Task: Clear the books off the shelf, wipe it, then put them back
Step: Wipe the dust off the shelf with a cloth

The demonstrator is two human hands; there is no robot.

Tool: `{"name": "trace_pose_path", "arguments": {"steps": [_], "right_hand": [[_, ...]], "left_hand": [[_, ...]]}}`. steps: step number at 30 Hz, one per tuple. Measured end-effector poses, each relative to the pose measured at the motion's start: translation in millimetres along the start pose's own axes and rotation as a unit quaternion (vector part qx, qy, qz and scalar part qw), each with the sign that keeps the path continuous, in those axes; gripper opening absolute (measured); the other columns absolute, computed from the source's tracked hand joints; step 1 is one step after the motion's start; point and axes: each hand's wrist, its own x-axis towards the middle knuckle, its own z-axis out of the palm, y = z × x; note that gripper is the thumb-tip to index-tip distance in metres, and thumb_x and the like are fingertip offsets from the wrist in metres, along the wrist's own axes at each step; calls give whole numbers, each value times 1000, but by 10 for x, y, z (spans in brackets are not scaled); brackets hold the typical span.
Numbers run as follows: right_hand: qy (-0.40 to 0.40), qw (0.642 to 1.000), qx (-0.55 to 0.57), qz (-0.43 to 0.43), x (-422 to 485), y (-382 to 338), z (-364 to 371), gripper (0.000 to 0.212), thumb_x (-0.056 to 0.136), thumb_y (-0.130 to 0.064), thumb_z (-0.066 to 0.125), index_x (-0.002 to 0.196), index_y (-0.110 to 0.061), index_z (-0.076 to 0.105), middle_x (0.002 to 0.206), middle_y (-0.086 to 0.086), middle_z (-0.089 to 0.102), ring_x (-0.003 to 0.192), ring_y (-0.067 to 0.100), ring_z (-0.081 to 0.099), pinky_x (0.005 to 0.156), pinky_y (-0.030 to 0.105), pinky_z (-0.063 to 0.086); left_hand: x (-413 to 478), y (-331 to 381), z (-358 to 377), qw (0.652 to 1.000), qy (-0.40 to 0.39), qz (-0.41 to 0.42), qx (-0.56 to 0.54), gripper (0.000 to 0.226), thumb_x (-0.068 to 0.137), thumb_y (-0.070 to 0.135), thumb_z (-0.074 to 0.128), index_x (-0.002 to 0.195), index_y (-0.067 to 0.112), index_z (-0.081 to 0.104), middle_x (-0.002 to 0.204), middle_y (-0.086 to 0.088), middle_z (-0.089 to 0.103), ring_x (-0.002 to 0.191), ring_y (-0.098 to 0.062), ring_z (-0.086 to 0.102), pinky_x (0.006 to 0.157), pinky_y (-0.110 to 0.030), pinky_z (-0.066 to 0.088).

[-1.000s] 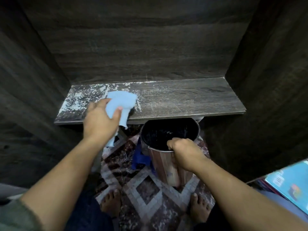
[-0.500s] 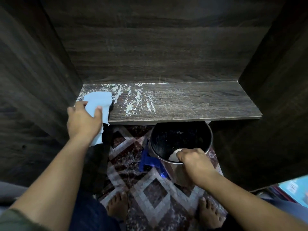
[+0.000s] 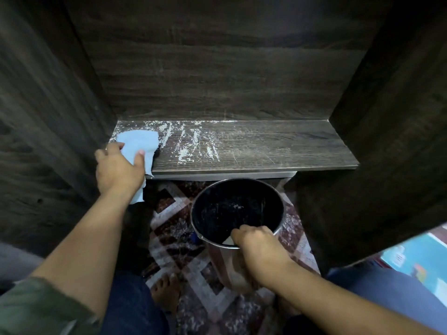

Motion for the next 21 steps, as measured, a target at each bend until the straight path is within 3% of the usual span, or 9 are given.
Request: {"name": "trace_pose_path", "arguments": {"steps": [6,12,14,16,18,19,21], "right_hand": [[22,999,-23,-41,77,-17,38,28,81,-6,59,108,-13,57,107,9,60,103,32,60,85,37,38],[20,997,-62,-30,285,-24,159,28,89,-5,50,116,-11,53,116,10,57,109,31,56,92,37,35],[28,998,-52,-28,361,-10,200,26,86,-7,54,112,-11,56,112,10,59,105,31,58,89,38,37],[39,998,-28,-35,466,5,245,30,64,-16,77,90,-14,63,87,6,63,80,28,65,75,34,44],[37,999,-20,-34,573,-34,300,43,32,-17,87,66,-21,60,61,-2,57,53,19,60,59,26,47],[41,999,-14,-34,609,-49,324,41,33,-13,86,64,-21,60,59,-3,56,51,19,59,59,26,47],[14,999,8,-44,652,-68,378,28,57,-8,77,80,-16,65,76,2,63,70,24,64,73,31,46]], "left_hand": [[-172,-5,-166,1000,-2,-1,-9,50,90,43,59,130,13,49,133,-19,42,114,-43,51,97,-45,40],[-156,-36,-334,1000,14,-1,-14,50,90,42,60,130,13,49,133,-19,42,111,-43,51,94,-45,42],[-149,-95,-318,1000,14,-8,-9,51,91,42,59,130,13,49,133,-19,42,111,-43,52,94,-45,42],[-125,-142,-273,1000,8,-15,-2,51,91,43,59,130,13,48,133,-19,42,112,-42,51,95,-45,42],[-70,-156,-221,1000,8,-16,2,51,91,43,59,130,13,48,133,-18,41,112,-41,51,95,-44,41],[-38,-152,-194,1000,13,-11,3,51,91,43,59,130,13,48,132,-18,42,112,-41,51,95,-44,41],[23,-129,-139,1000,24,-1,6,51,91,42,58,131,12,47,132,-19,41,112,-41,51,95,-45,41]]}}
